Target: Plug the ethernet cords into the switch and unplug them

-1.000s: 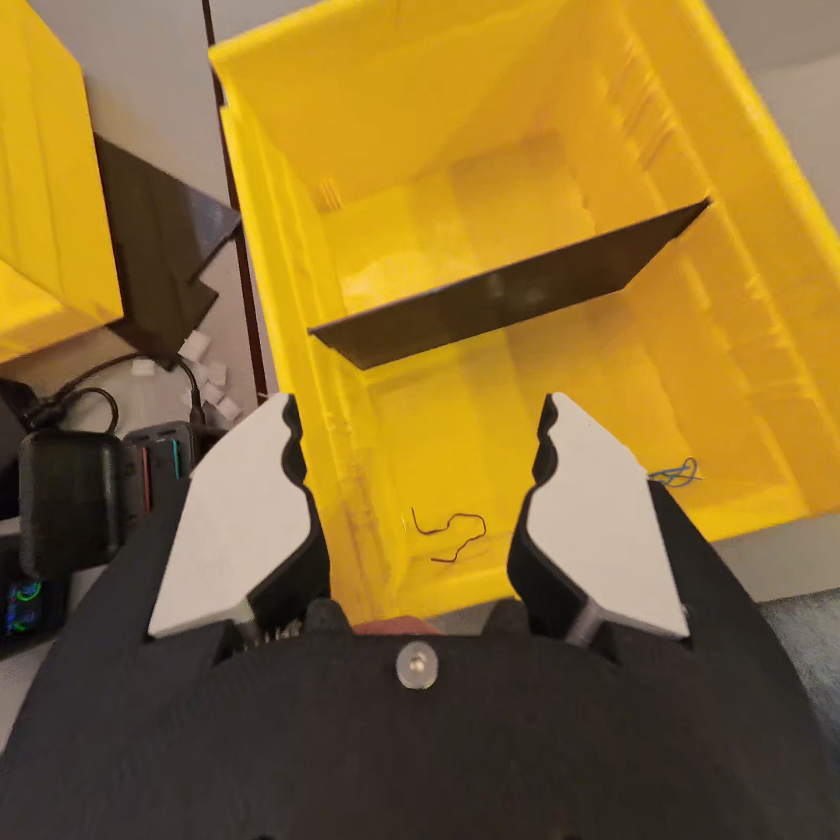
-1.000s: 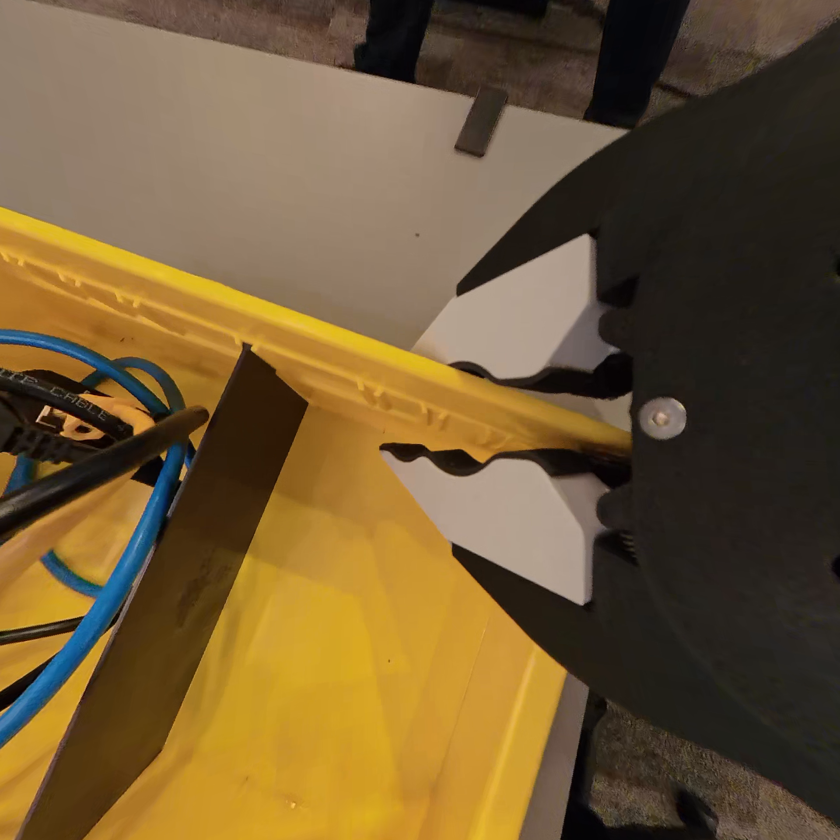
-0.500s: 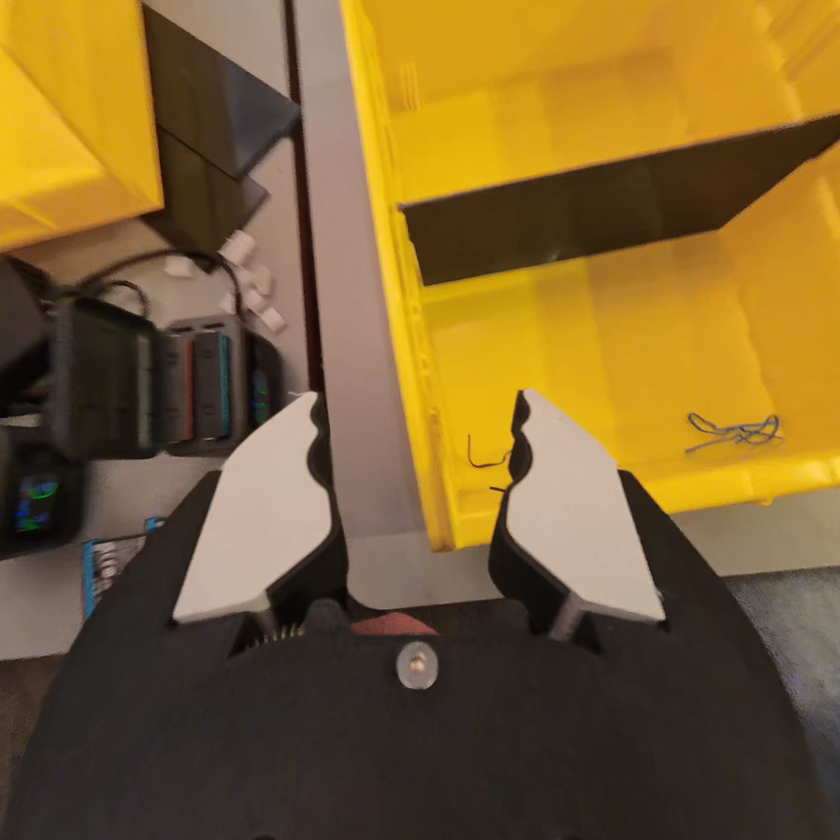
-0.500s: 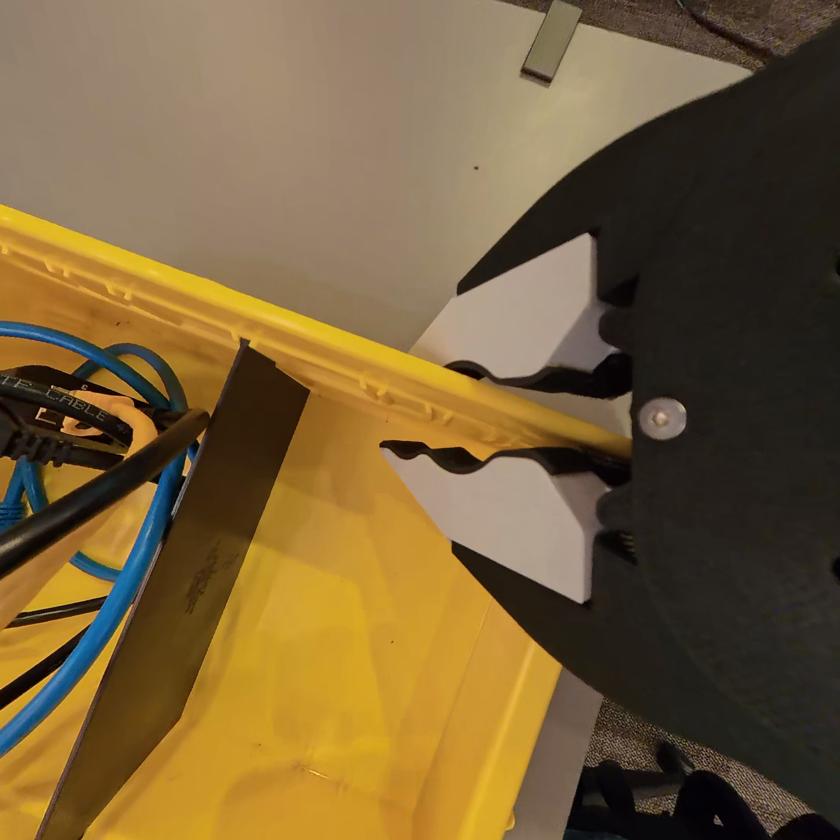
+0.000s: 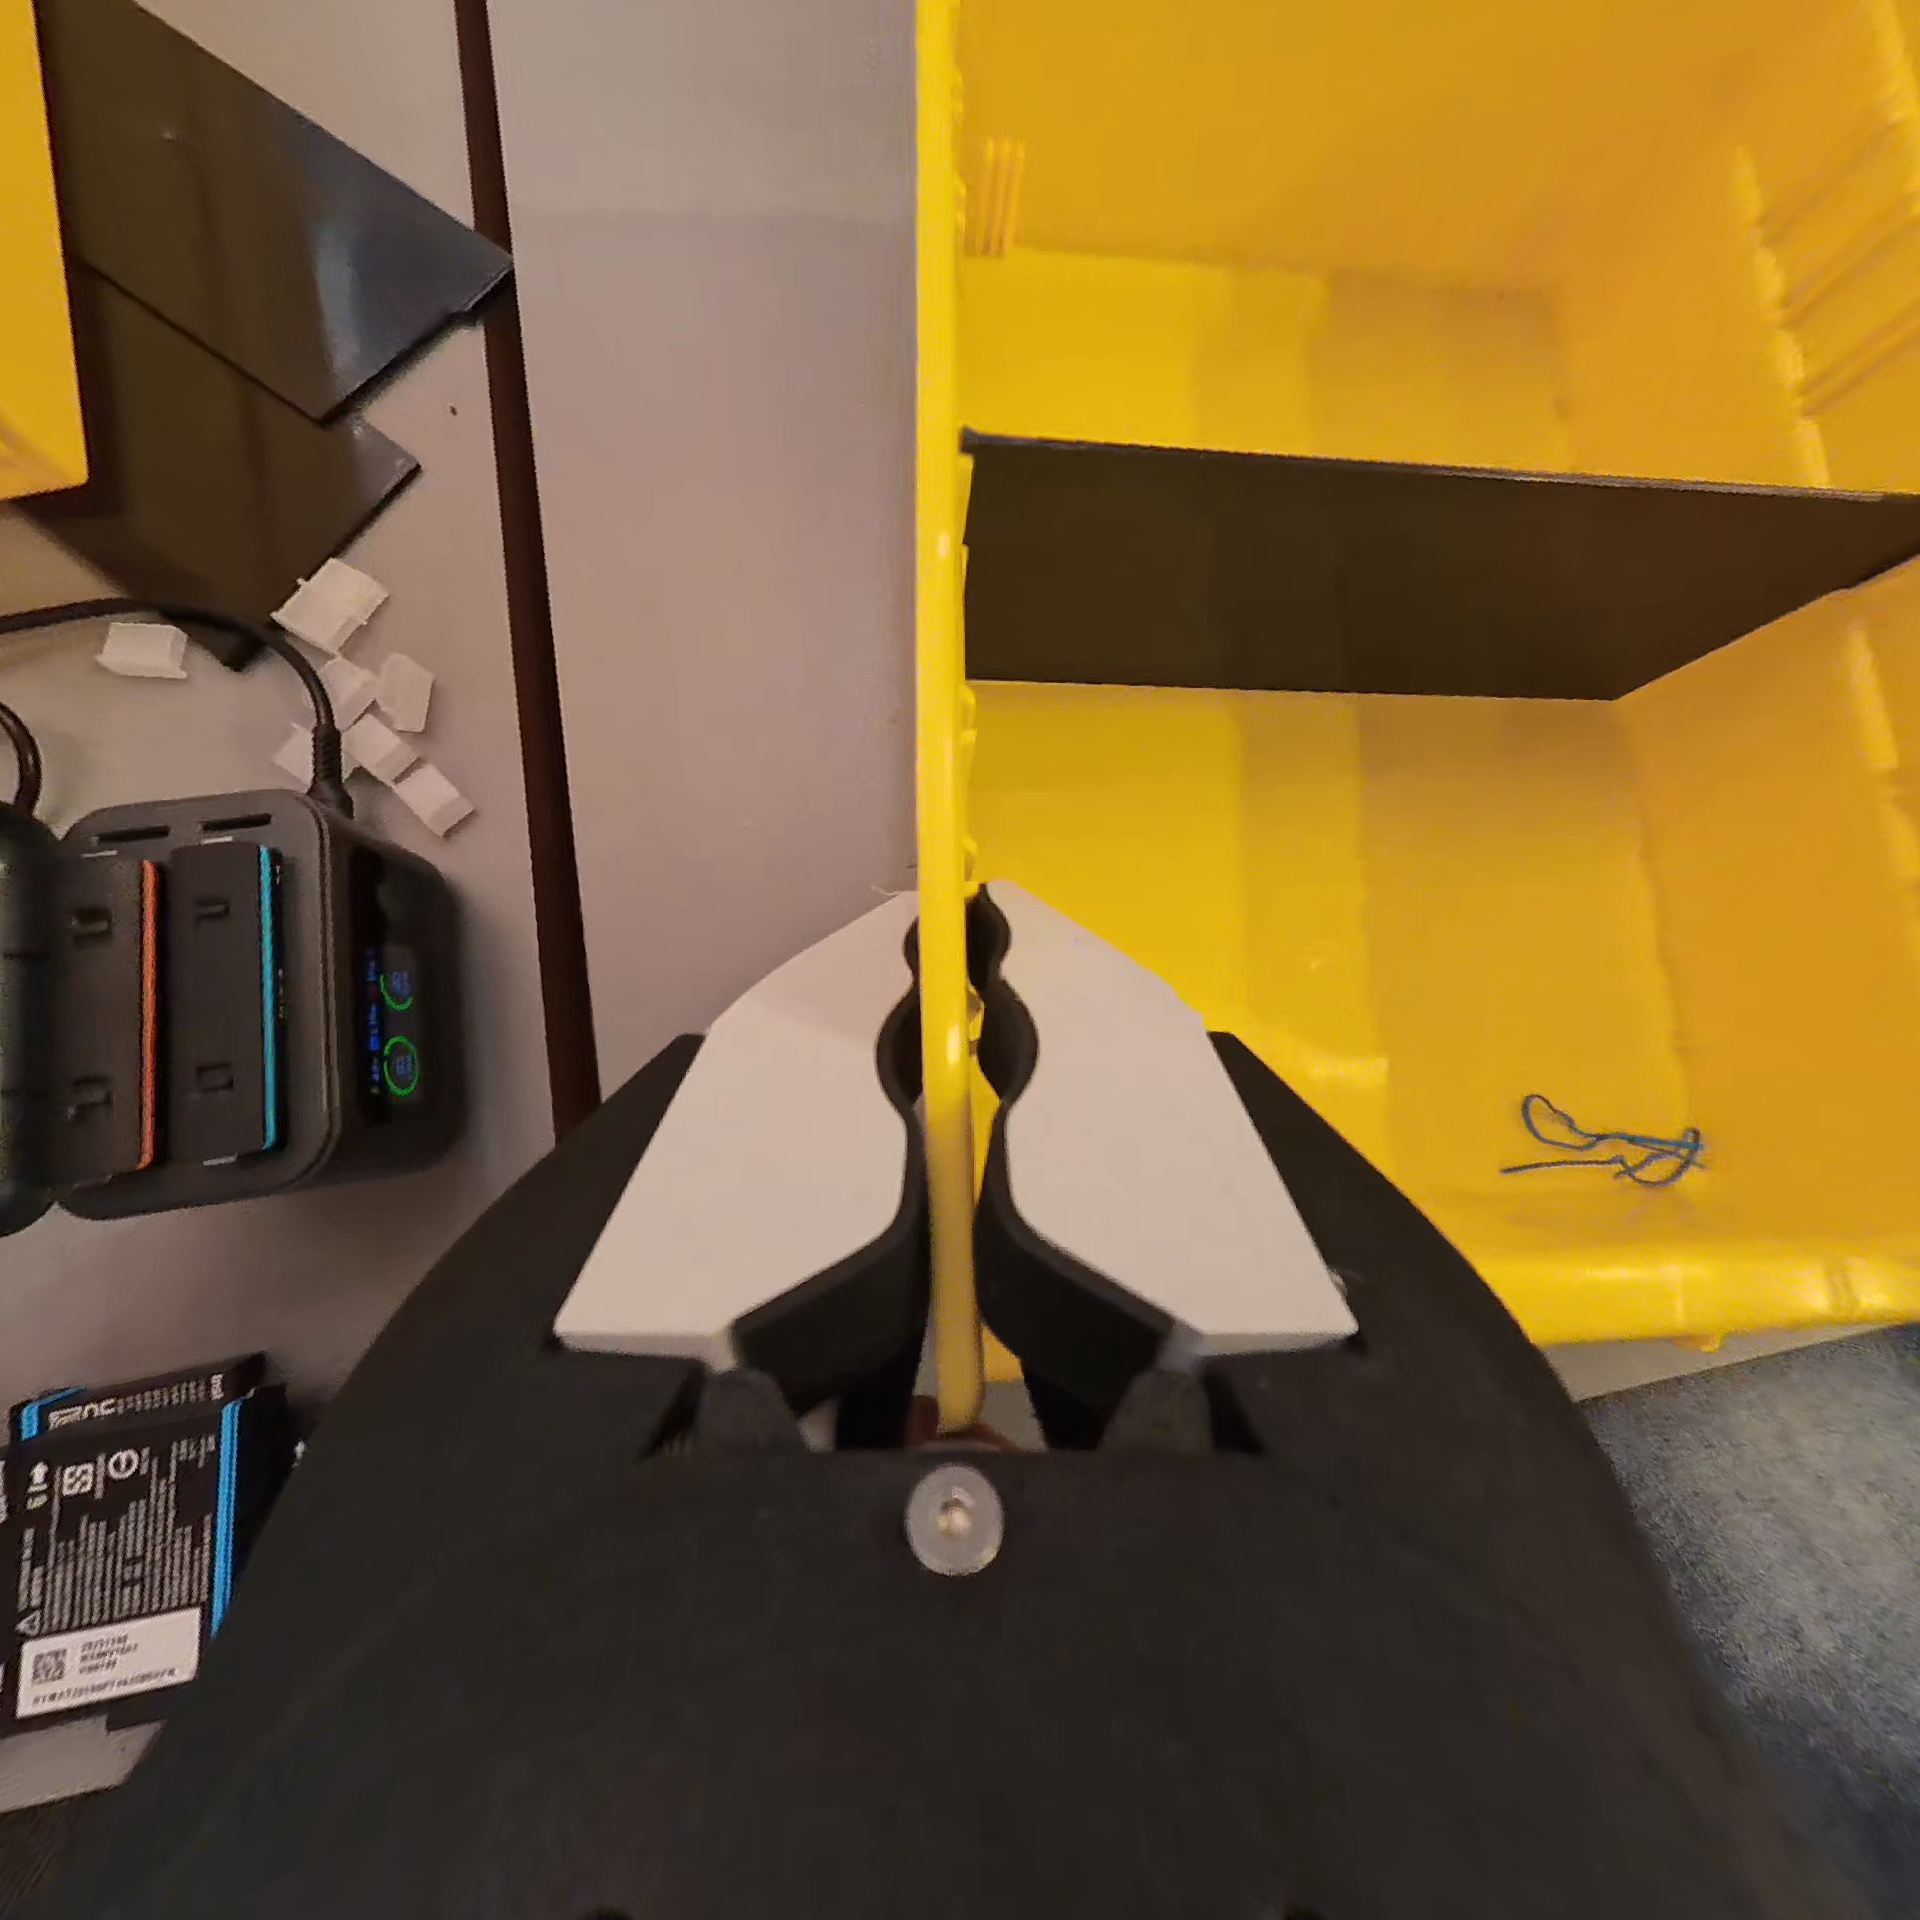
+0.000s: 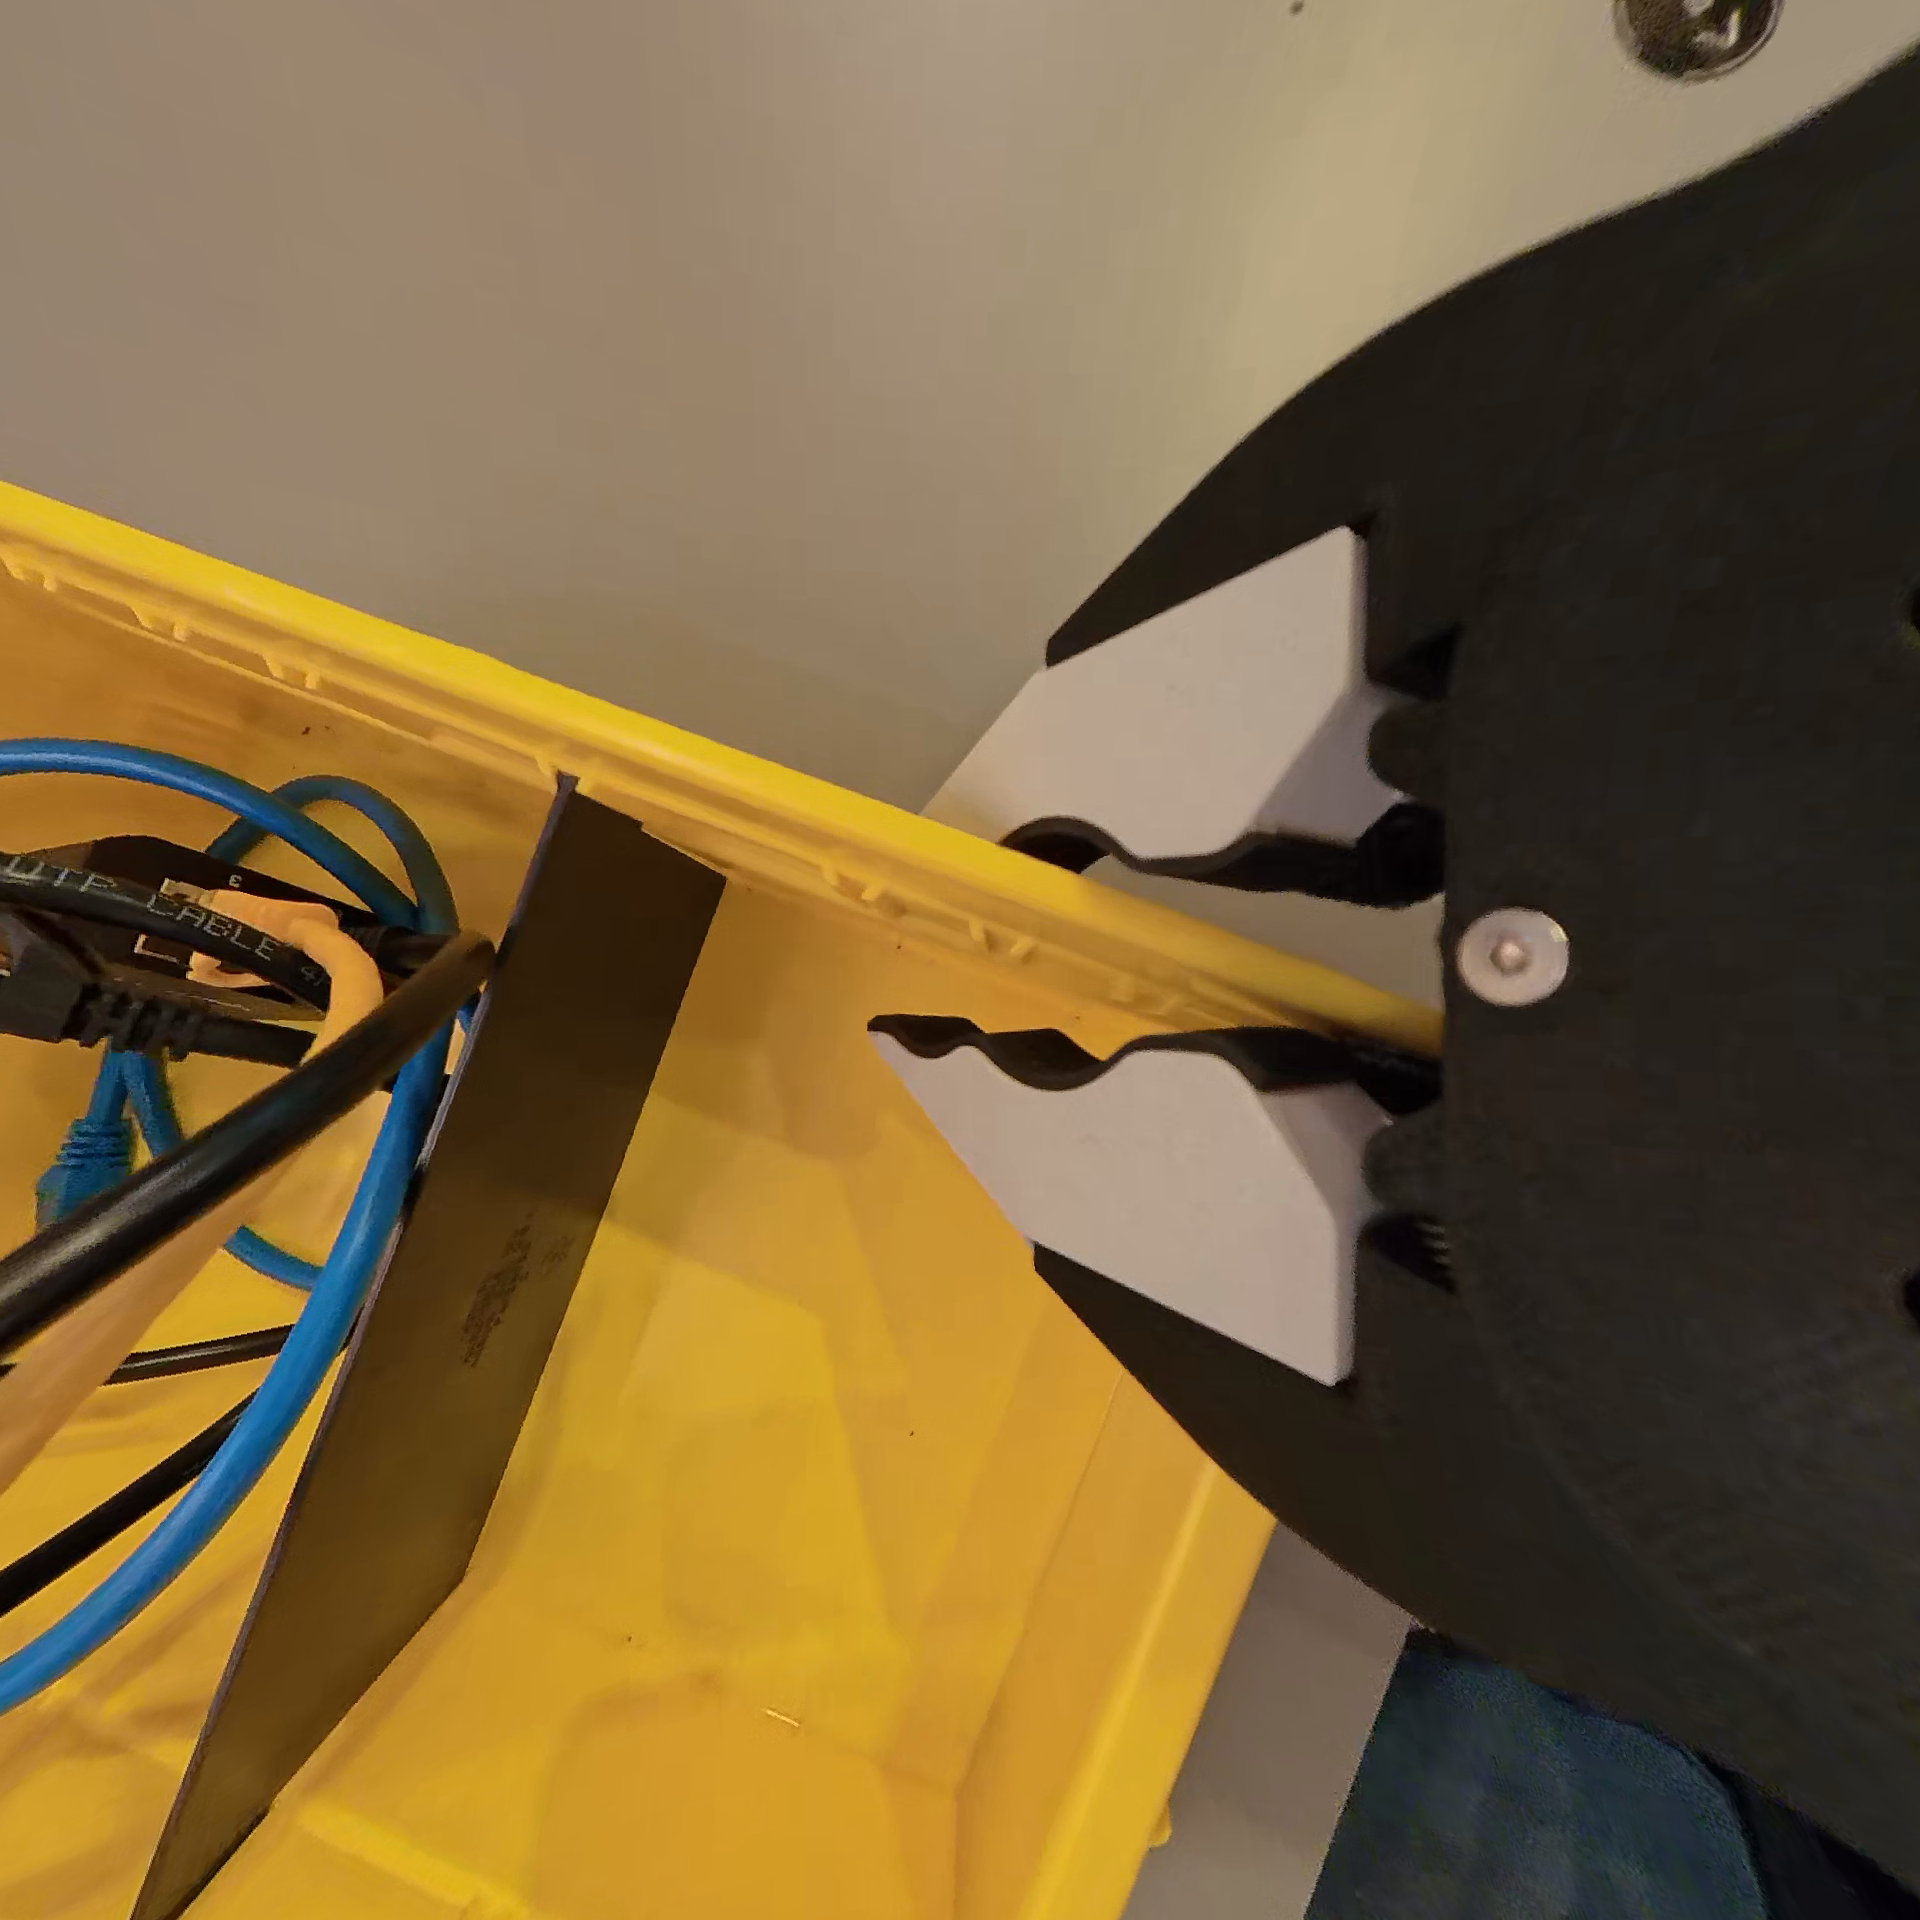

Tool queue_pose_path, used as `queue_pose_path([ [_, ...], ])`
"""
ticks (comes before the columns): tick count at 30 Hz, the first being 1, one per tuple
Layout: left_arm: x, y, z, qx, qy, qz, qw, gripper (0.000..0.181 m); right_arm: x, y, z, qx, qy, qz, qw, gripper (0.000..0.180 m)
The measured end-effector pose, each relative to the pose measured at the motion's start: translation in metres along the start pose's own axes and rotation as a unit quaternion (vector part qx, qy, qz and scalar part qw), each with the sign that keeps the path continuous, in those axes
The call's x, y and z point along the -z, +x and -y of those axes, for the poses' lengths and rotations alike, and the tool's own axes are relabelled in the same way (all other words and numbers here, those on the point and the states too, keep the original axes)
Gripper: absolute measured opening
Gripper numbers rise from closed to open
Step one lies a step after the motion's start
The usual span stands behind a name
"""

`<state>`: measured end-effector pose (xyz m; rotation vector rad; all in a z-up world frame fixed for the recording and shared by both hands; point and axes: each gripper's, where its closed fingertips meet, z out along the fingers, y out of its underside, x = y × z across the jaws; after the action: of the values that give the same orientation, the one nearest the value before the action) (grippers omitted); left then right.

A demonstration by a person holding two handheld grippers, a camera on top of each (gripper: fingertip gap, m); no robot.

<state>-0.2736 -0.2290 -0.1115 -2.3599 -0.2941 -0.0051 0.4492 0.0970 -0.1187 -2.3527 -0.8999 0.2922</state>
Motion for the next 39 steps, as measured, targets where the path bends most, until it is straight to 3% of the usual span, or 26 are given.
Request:
queue_pose_path([
  [1,0.001,0.001,0.002,0.000,0.005,0.002,1.000,0.003,-0.002,-0.007,0.003,0.005,-0.001,0.002,1.000,0.021],
  [16,0.046,0.003,0.037,0.032,0.098,-0.006,0.995,0.004,-0.046,-0.174,0.062,0.071,0.023,0.069,0.995,0.045],
  [24,0.085,-0.019,0.052,0.064,0.157,0.006,0.986,0.004,-0.073,-0.272,0.100,0.103,0.022,0.117,0.988,0.050],
  [39,0.131,-0.042,0.065,0.093,0.217,0.019,0.972,0.005,-0.096,-0.467,0.138,0.143,0.053,0.212,0.965,0.096],
])
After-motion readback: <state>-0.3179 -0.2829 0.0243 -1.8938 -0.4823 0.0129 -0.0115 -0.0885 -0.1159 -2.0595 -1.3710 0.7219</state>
